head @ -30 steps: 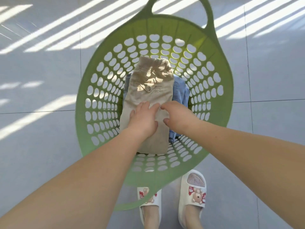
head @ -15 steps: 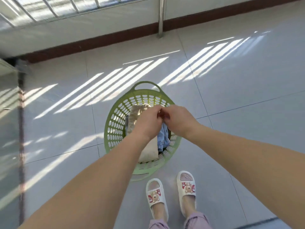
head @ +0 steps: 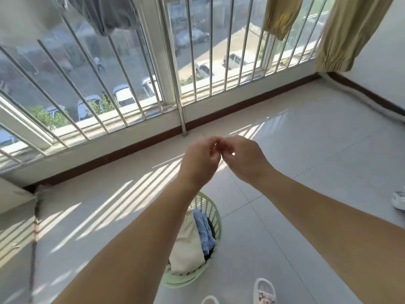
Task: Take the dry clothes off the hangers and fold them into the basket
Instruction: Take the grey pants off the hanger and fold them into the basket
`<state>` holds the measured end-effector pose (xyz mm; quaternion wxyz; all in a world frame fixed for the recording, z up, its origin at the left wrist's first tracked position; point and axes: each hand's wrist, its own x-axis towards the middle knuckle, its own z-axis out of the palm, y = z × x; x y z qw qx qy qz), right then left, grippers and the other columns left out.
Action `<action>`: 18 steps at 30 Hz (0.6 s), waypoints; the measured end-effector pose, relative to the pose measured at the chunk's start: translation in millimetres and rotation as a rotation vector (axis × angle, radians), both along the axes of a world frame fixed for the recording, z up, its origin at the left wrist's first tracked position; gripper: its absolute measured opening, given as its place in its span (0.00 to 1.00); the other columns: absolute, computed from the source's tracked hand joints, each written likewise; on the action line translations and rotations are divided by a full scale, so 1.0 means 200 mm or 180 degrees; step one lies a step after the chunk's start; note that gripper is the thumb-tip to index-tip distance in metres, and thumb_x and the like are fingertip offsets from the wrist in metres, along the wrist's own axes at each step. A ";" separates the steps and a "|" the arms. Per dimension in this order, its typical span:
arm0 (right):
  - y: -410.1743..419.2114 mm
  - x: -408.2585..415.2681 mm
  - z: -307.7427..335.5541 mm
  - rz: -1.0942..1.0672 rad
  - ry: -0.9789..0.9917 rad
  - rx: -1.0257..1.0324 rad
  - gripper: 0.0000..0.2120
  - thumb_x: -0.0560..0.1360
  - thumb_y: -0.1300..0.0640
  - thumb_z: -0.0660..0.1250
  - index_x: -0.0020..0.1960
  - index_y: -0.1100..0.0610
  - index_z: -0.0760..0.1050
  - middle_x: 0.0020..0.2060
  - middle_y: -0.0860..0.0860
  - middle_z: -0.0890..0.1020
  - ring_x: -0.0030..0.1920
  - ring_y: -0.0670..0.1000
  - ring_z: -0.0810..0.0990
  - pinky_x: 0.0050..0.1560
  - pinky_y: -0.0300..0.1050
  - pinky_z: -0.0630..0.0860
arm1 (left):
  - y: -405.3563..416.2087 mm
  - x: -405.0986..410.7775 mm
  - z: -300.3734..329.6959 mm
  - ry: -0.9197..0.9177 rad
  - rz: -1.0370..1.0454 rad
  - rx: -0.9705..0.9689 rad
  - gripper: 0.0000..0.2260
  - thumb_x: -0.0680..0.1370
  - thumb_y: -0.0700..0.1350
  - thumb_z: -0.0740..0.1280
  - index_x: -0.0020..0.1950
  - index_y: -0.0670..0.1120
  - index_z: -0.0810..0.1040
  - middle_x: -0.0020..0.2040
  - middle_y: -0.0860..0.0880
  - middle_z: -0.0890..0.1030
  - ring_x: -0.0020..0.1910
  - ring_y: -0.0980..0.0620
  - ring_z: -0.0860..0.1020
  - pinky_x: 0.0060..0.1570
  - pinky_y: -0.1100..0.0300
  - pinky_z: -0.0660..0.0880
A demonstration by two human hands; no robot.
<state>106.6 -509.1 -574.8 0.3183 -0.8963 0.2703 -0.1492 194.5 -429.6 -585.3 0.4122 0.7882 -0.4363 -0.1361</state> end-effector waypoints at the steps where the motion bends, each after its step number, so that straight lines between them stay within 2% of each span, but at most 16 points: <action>1: -0.03 -0.04 0.09 -0.0095 -0.0105 -0.0010 0.12 0.76 0.65 0.60 0.50 0.57 0.81 0.45 0.53 0.82 0.43 0.47 0.73 0.41 0.34 0.63 | -0.03 -0.03 0.10 -0.0025 -0.0039 -0.0105 0.11 0.75 0.36 0.64 0.53 0.45 0.81 0.46 0.46 0.83 0.46 0.47 0.80 0.49 0.55 0.76; 6: -0.16 -0.20 0.48 -0.0358 -0.0651 -0.0048 0.11 0.76 0.64 0.61 0.49 0.56 0.81 0.44 0.50 0.80 0.43 0.44 0.75 0.40 0.22 0.66 | -0.20 -0.16 0.48 -0.0031 -0.0071 -0.0571 0.09 0.77 0.40 0.64 0.53 0.48 0.81 0.46 0.49 0.83 0.45 0.51 0.80 0.50 0.54 0.77; 9: -0.26 -0.33 0.71 -0.0458 -0.1036 -0.0057 0.12 0.76 0.64 0.60 0.51 0.55 0.81 0.43 0.47 0.80 0.44 0.43 0.78 0.41 0.25 0.70 | -0.31 -0.31 0.73 0.0279 -0.0124 -0.0943 0.09 0.77 0.39 0.64 0.47 0.54 0.79 0.42 0.54 0.81 0.42 0.54 0.80 0.48 0.55 0.78; 11: -0.33 -0.41 0.84 -0.0528 -0.1266 -0.0149 0.12 0.77 0.64 0.60 0.53 0.55 0.81 0.45 0.47 0.81 0.46 0.44 0.78 0.43 0.24 0.70 | -0.40 -0.39 0.87 0.0391 -0.0199 -0.1124 0.09 0.78 0.40 0.63 0.47 0.54 0.78 0.43 0.54 0.81 0.44 0.54 0.81 0.52 0.52 0.78; 14: -0.44 -0.52 0.99 -0.0607 -0.1500 -0.0240 0.12 0.78 0.63 0.60 0.56 0.55 0.79 0.49 0.48 0.80 0.50 0.46 0.78 0.49 0.30 0.72 | -0.54 -0.49 1.03 0.0305 -0.0303 -0.1258 0.09 0.77 0.41 0.63 0.51 0.52 0.80 0.49 0.50 0.82 0.47 0.51 0.81 0.54 0.47 0.77; 18: -0.64 -0.70 1.23 -0.0684 -0.1671 -0.0552 0.12 0.78 0.62 0.60 0.57 0.55 0.79 0.52 0.50 0.81 0.52 0.48 0.79 0.55 0.42 0.75 | -0.74 -0.66 1.29 0.0139 -0.0547 -0.1529 0.15 0.77 0.41 0.64 0.43 0.63 0.77 0.48 0.50 0.83 0.48 0.50 0.81 0.54 0.45 0.76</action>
